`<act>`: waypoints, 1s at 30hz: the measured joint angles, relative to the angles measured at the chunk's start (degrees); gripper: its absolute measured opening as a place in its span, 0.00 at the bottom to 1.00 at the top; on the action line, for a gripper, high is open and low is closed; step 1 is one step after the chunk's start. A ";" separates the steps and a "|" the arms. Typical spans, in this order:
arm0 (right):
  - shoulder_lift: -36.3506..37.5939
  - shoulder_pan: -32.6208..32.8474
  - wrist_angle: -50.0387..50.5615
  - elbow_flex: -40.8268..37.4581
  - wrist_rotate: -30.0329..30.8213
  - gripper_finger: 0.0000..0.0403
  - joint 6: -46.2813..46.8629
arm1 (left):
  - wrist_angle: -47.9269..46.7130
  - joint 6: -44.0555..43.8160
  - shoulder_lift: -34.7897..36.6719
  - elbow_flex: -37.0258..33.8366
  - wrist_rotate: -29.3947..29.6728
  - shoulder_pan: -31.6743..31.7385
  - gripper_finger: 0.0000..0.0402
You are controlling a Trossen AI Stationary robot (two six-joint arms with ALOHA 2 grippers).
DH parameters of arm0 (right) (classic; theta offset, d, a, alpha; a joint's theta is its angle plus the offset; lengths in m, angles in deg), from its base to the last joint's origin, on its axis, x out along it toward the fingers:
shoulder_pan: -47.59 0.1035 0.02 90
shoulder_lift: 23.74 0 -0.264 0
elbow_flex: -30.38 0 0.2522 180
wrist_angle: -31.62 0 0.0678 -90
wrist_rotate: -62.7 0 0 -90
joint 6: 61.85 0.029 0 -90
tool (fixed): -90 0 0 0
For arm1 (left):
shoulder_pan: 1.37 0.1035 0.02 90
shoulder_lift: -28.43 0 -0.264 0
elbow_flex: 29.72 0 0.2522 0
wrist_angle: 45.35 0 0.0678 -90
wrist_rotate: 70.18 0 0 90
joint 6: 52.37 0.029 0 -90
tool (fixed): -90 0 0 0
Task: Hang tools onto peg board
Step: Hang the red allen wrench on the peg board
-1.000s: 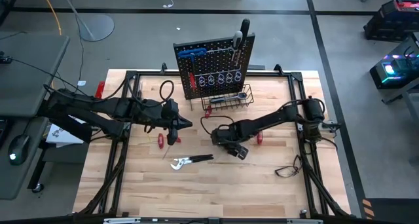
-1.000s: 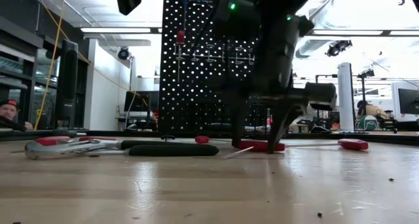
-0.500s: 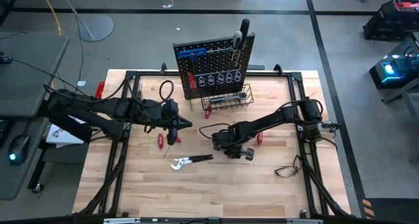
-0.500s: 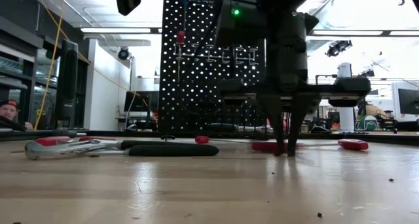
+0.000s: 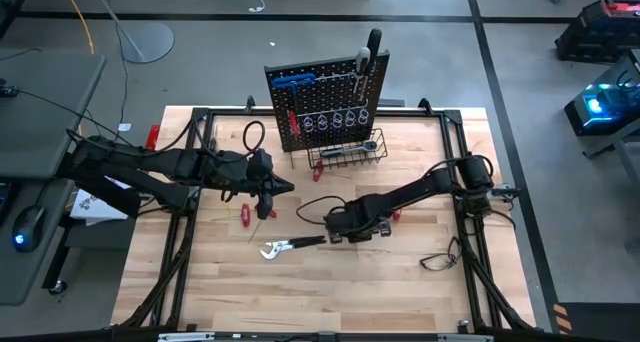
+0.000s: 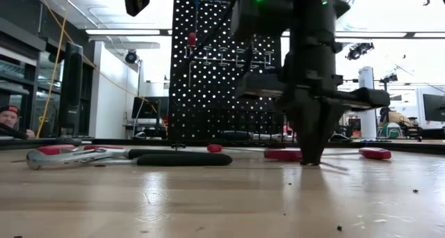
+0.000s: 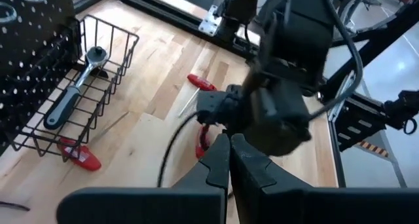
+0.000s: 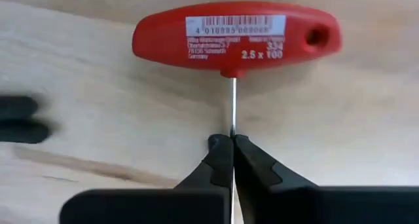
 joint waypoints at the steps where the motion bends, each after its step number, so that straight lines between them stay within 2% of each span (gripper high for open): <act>1: 0.79 0.48 1.29 0.11 1.85 0.00 -0.90 | 0.41 0.00 0.00 0.00 0.46 0.00 0.00; 7: 7.42 1.70 4.00 0.80 6.69 0.00 -5.72 | 1.94 -0.45 0.00 0.00 3.17 0.64 0.00; 14: 16.32 1.89 4.09 0.87 11.47 0.00 -13.25 | 3.72 -4.89 0.00 0.00 4.18 2.73 0.00; 18: 21.96 1.86 4.25 0.87 16.44 0.00 -16.08 | 4.24 -6.57 0.00 0.00 4.82 3.60 0.00; 22: 27.23 1.54 3.96 0.93 24.96 0.00 -19.66 | 4.25 -7.51 0.00 0.02 6.45 3.67 0.00; 26: 31.36 0.39 -3.71 0.93 33.81 0.00 -29.00 | 7.04 -7.85 0.00 0.02 6.80 3.67 0.00; 30: 32.36 -0.11 -18.87 0.98 37.61 0.00 -43.37 | 13.19 -8.22 0.00 0.00 7.21 3.67 0.00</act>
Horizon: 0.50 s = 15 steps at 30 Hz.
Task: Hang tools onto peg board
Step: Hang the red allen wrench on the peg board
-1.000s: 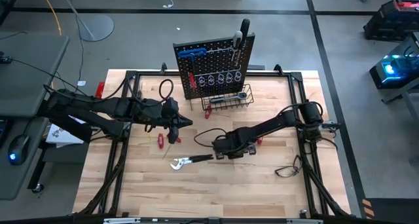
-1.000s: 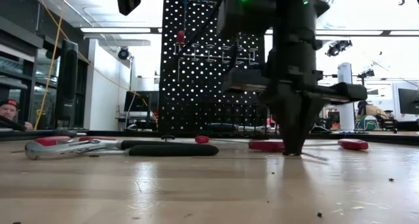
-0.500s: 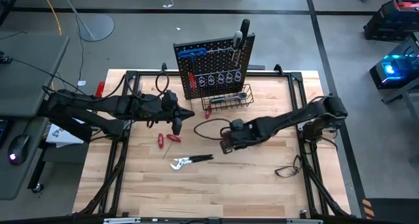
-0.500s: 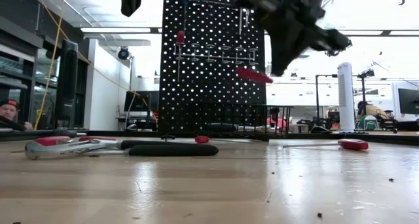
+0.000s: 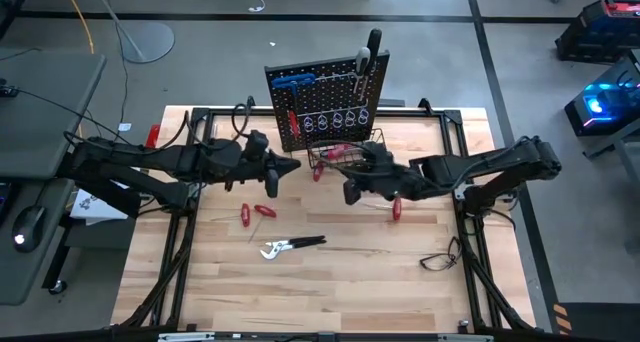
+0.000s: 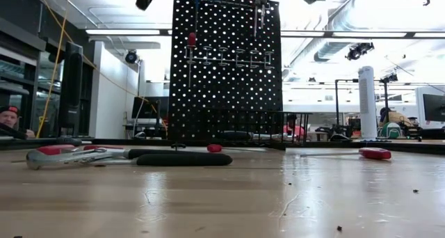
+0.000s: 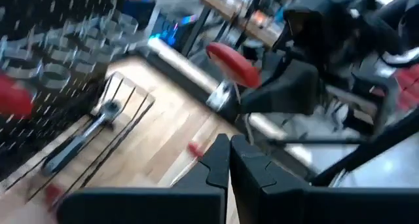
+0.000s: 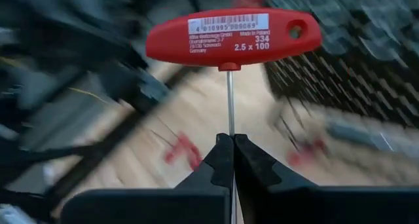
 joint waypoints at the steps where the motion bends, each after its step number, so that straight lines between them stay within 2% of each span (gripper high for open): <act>1: 0.03 -0.15 -4.03 0.00 0.01 0.00 -4.05 | 1.72 0.41 0.00 0.00 0.51 -0.02 0.00; 3: 0.11 -0.26 -10.90 0.02 -0.05 0.00 -10.24 | 5.27 2.88 0.00 0.02 1.07 -0.07 0.01; 7: 0.13 -0.65 -18.58 0.03 -0.18 0.00 -15.92 | 10.80 8.78 0.00 0.02 1.21 -0.40 0.08; 15: 0.13 -0.61 -22.92 0.04 -2.30 0.00 -21.60 | 22.39 25.11 0.00 0.02 3.35 -2.82 0.38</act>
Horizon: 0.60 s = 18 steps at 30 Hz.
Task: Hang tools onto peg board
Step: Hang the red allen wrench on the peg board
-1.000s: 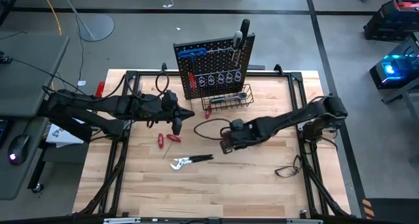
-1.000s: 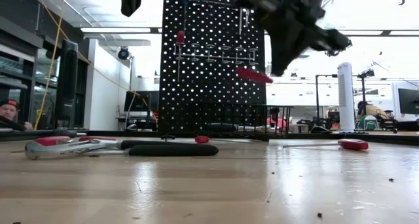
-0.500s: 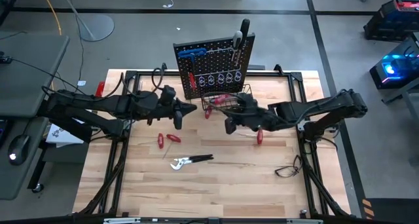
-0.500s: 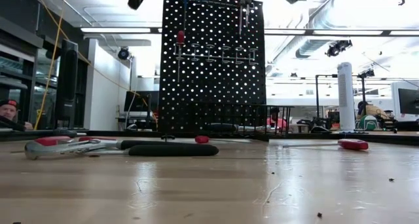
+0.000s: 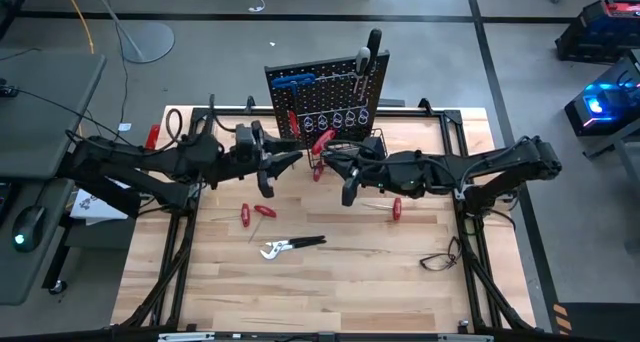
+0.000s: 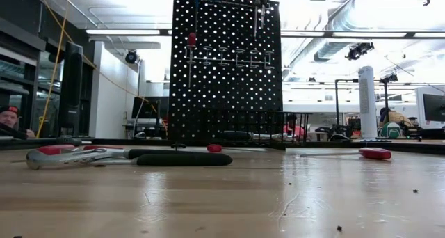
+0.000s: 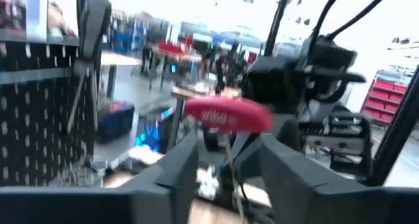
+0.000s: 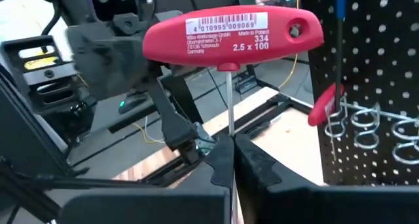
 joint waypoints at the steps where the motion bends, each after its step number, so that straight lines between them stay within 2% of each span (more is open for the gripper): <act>1: 0.00 -0.02 -0.39 0.00 -0.08 0.00 -0.36 | 1.00 1.01 0.00 0.00 0.46 -0.06 0.42; 5: 0.00 -0.06 -3.52 0.00 -0.78 0.00 -3.54 | 2.09 2.15 -0.26 0.00 1.01 0.02 0.56; 8: 0.00 -0.23 -6.20 0.02 -0.87 0.00 -5.32 | 3.30 2.13 -1.72 0.01 0.94 0.00 0.62; 14: 0.00 -1.37 -8.74 0.07 -2.27 0.00 -7.11 | 13.67 2.13 -7.21 0.04 0.73 -0.02 0.65; 18: 0.00 -1.79 -8.92 0.07 -2.25 0.00 -7.54 | 14.94 2.31 -9.92 1.57 2.74 0.01 0.65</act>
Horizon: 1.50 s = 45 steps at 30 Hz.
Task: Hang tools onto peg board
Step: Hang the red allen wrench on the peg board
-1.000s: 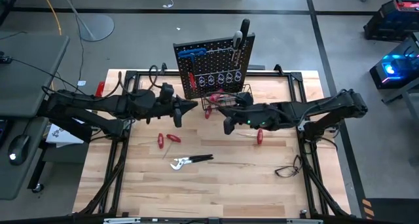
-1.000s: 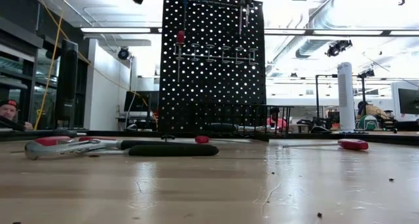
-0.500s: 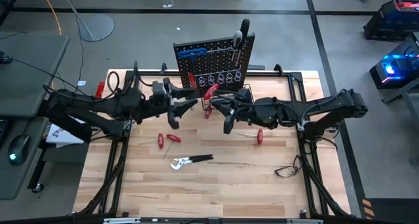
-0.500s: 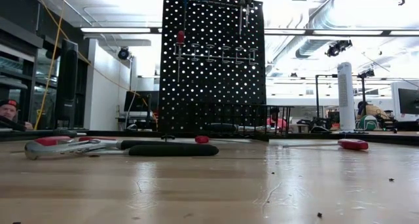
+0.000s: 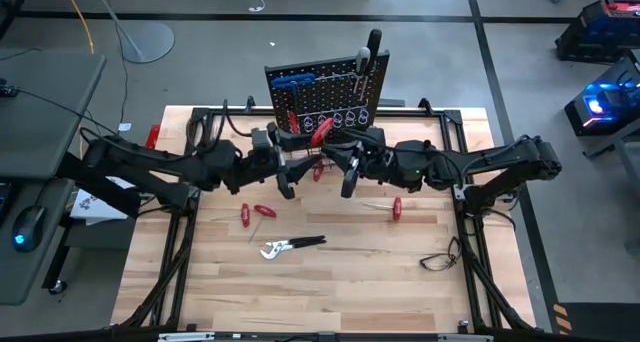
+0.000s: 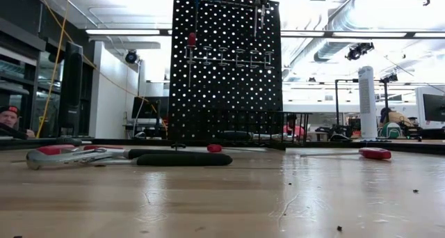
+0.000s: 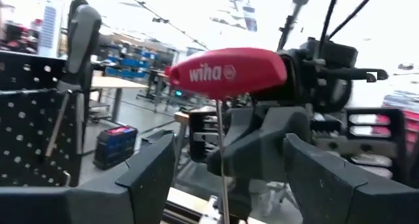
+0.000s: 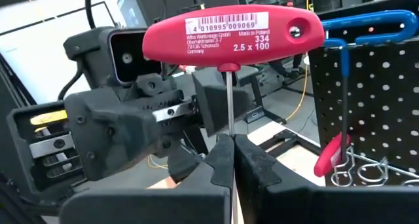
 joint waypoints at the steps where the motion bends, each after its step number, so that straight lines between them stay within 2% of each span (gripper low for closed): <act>1: 0.00 -0.09 0.09 0.00 -0.01 0.00 -0.04 | 0.05 0.39 -0.51 0.59 0.70 0.06 0.65; 8: 0.00 -0.11 1.20 0.00 0.17 0.00 -1.72 | -0.04 3.31 -4.74 5.44 4.29 1.34 0.65; 15: 0.00 -0.50 1.64 0.00 0.66 0.00 -2.23 | -1.35 3.32 -7.54 8.28 5.00 2.40 0.63; 17: 0.00 -0.48 1.91 0.00 0.70 0.00 -2.46 | -2.85 3.39 -7.32 9.05 5.90 2.40 0.58; 19: -0.02 -0.48 2.02 0.00 0.70 0.00 -2.47 | -4.06 3.43 -6.84 9.18 6.70 2.37 0.48; 21: -0.02 -0.48 2.00 0.00 0.72 0.00 -2.58 | -4.09 3.42 -6.84 9.18 6.77 2.38 0.35; 24: -0.02 -0.50 2.11 0.00 1.11 0.00 -2.63 | -4.41 2.88 -6.84 9.18 6.54 2.37 0.11; 25: -0.02 -0.56 2.05 0.00 1.11 0.00 -2.72 | -4.95 2.26 -6.82 9.18 6.67 2.37 0.06; 33: 0.31 0.45 2.15 0.00 -0.13 0.01 -7.74 | -9.40 2.85 -4.81 9.16 8.15 2.82 0.03; 37: 1.40 0.46 3.08 0.00 -1.17 0.10 -8.96 | -15.13 3.60 -2.79 9.16 5.18 3.88 0.01; 45: 5.88 1.11 11.48 0.00 0.19 0.43 -8.58 | -24.22 5.69 1.76 9.15 -0.15 5.23 0.01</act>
